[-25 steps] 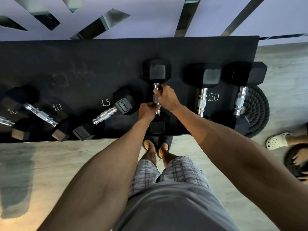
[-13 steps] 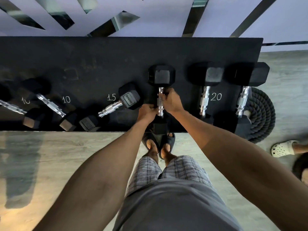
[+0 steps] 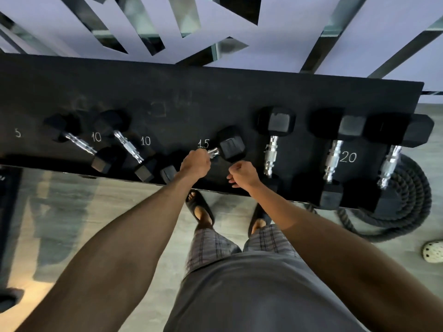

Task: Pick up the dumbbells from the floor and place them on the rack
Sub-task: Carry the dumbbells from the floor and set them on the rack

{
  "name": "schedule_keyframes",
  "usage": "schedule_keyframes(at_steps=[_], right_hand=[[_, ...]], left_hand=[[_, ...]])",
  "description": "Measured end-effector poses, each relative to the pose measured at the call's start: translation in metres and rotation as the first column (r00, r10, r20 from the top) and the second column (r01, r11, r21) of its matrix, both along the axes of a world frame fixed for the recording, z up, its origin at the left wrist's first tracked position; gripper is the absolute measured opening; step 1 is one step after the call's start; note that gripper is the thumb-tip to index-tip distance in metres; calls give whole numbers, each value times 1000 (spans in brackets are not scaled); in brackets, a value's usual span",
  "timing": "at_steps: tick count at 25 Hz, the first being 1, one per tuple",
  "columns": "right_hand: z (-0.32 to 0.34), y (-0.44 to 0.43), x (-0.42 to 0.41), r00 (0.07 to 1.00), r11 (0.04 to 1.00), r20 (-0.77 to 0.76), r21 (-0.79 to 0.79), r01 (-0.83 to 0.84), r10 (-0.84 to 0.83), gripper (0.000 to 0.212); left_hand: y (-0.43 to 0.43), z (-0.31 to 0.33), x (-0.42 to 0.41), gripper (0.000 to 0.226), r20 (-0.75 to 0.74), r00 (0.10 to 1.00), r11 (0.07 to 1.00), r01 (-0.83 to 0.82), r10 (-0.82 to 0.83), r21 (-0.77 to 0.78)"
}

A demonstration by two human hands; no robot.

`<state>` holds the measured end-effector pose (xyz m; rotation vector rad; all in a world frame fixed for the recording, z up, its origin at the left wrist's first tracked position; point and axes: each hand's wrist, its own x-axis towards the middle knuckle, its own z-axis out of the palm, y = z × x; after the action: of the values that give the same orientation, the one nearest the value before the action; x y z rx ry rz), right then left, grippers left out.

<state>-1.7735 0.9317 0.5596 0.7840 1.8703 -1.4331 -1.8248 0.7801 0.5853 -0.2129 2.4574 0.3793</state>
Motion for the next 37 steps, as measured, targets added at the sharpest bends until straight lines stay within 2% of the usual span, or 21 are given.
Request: schedule_keyframes(at_steps=[2, 4, 6, 10, 13, 15, 19, 24, 28, 32, 34, 37], right_hand=[[-1, -21, -8, 993, 992, 64, -77, 100, -95, 11], [-8, -36, -15, 957, 951, 127, -134, 278, -262, 11], [-15, -50, -17, 871, 855, 218, -195, 481, -441, 16], [-27, -85, -20, 707, 638, 255, -309, 706, -659, 30], [-32, -101, -27, 588, 510, 246, -316, 800, -770, 33], [-36, -105, -33, 539, 466, 232, -305, 831, -810, 30], [-42, -107, -39, 506, 436, 220, -299, 849, -834, 7], [-44, -109, -43, 539, 476, 184, -297, 828, -822, 3], [-33, -104, -58, 659, 639, 80, -179, 748, -748, 9], [-22, -94, -91, 874, 878, -108, 24, 478, -473, 9], [-14, -93, -107, 926, 934, -178, 75, 349, -332, 12], [-11, -93, -123, 961, 965, -213, 153, 211, -176, 21]], left_hand=[[-22, -6, -10, 24, 14, 999, 999, 48, -48, 16], [-40, -12, -24, 22, 19, 994, 992, 104, -105, 70], [-55, -20, -35, 28, 33, 988, 980, 142, -148, 138], [-71, -35, -43, 36, 101, 965, 949, 211, -240, 235], [-78, -46, -40, 28, 76, 965, 934, 221, -251, 281], [-79, -49, -37, 27, 79, 959, 923, 235, -271, 305], [-72, -55, -35, 33, 64, 947, 921, 288, -314, 260], [-69, -57, -38, 32, 68, 958, 935, 255, -280, 248], [-67, -52, -36, 31, 80, 988, 931, 94, -130, 353], [-58, -42, -40, 25, 97, 991, 872, -128, 93, 472], [-53, -43, -43, 24, 143, 968, 811, -250, 205, 529], [-50, -52, -45, 19, 201, 918, 713, -392, 342, 581]])
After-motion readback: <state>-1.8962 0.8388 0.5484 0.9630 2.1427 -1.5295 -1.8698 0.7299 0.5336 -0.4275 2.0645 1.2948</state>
